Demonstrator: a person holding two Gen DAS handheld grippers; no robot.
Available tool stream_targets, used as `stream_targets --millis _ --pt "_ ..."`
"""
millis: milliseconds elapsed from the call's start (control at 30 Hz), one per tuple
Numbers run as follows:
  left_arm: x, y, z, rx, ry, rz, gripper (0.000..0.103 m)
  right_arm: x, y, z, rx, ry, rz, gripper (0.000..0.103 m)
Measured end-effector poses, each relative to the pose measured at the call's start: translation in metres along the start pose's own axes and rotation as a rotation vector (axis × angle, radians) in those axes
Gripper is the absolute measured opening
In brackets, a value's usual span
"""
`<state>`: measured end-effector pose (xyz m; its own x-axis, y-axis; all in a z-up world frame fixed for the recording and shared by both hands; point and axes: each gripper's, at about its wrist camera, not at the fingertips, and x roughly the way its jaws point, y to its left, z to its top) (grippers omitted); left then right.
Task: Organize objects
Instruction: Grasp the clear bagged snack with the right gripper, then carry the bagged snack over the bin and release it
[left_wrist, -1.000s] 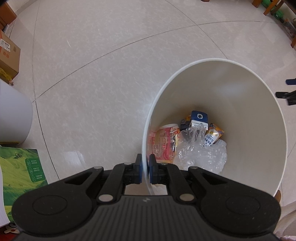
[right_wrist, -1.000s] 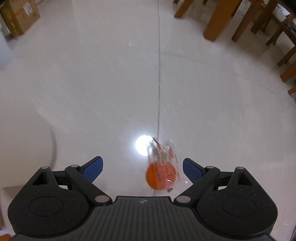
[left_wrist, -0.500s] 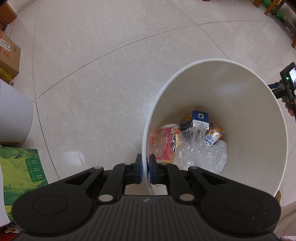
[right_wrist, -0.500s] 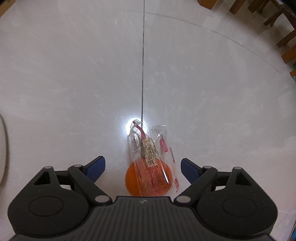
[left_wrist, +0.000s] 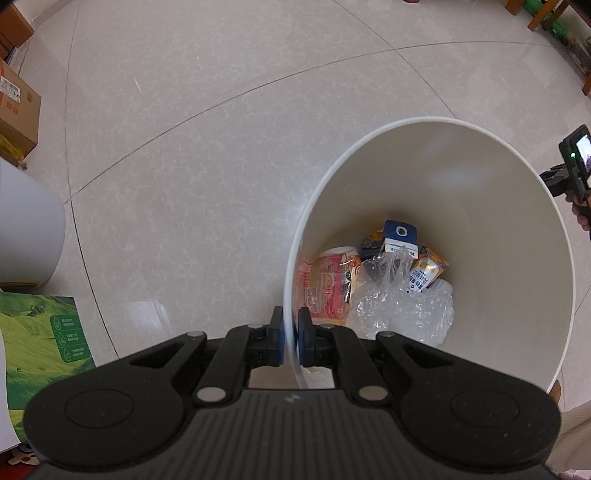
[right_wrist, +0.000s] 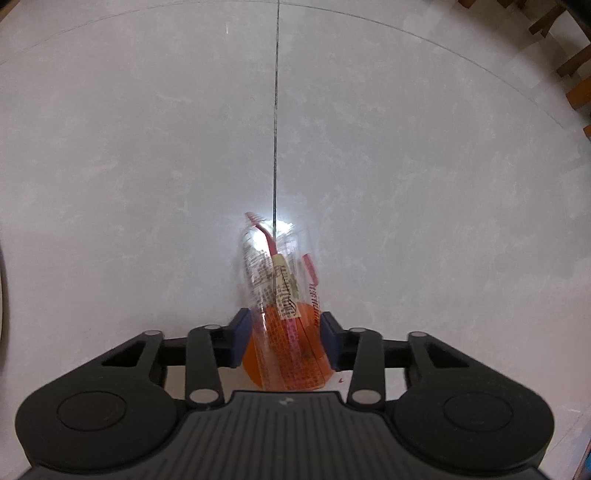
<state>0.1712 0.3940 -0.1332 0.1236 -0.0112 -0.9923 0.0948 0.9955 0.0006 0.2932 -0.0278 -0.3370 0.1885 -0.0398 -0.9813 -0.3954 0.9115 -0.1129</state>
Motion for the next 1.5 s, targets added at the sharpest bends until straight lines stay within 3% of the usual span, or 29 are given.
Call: stream_targets --millis 267,567,800,967,1200,1500 --pt "0.000 0.000 0.000 0.003 0.001 0.002 0.005 -0.049 0.005 -0.003 -0.038 -0.035 0.020 0.036" --pt "0.000 -0.001 -0.001 0.011 0.002 -0.004 0.005 -0.157 0.031 -0.017 -0.099 -0.115 0.091 0.036" --pt "0.001 -0.001 -0.001 0.007 0.005 0.000 0.005 -0.260 0.071 -0.030 -0.204 -0.257 0.204 0.036" --pt "0.002 -0.002 -0.002 0.013 0.002 0.004 0.005 -0.309 0.116 -0.027 -0.282 -0.336 0.305 0.036" --pt "0.002 -0.004 -0.003 0.019 0.000 0.011 0.006 -0.319 0.169 -0.022 -0.356 -0.342 0.406 0.036" --pt "0.002 -0.002 -0.001 0.008 0.004 0.005 0.005 -0.324 0.205 -0.025 -0.394 -0.292 0.424 0.036"
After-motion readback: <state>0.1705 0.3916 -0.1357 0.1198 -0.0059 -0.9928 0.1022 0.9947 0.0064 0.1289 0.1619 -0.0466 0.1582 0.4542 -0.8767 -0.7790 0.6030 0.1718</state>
